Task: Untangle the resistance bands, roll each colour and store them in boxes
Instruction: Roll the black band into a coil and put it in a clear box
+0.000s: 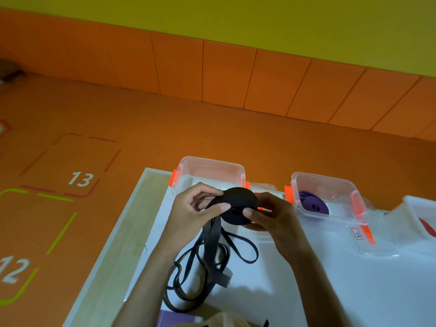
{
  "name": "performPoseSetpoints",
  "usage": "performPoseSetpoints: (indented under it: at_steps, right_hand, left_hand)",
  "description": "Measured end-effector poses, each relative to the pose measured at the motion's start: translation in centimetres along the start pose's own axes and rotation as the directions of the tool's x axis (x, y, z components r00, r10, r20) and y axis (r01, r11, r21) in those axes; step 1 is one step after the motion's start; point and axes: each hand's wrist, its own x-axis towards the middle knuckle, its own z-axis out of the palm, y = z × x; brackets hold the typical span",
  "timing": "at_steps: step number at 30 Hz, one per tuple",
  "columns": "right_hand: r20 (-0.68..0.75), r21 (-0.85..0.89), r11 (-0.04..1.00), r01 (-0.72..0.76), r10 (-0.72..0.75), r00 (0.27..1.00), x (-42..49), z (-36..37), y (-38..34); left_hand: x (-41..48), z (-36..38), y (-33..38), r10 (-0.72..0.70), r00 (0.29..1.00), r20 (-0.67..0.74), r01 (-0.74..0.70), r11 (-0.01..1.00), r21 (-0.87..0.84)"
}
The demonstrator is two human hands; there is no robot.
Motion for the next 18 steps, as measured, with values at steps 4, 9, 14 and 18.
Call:
performPoseSetpoints:
  at_steps: [4,9,14,18]
  right_hand:
    - [-0.055,0.124,0.991,-0.048,0.055,0.997,-0.1,0.3,0.8]
    - [0.063,-0.065,0.977,-0.202,0.206,0.977,-0.1,-0.8,1.0]
    - [0.003,-0.023,0.982,-0.189,0.189,0.982,0.1,-0.5,0.7]
    - [-0.070,0.113,0.984,-0.135,0.143,0.987,-0.2,-0.4,0.5]
  left_hand:
    - [-0.4,0.4,-0.7,-0.033,0.998,0.046,0.037,0.996,-0.079]
    - [-0.2,0.3,-1.0,-0.030,0.999,0.040,0.030,1.000,-0.002]
    - [-0.5,1.2,-2.0,-0.037,0.997,-0.066,0.035,0.999,-0.040]
    - [-0.5,1.5,-2.1,-0.047,0.999,-0.012,0.046,0.994,-0.099]
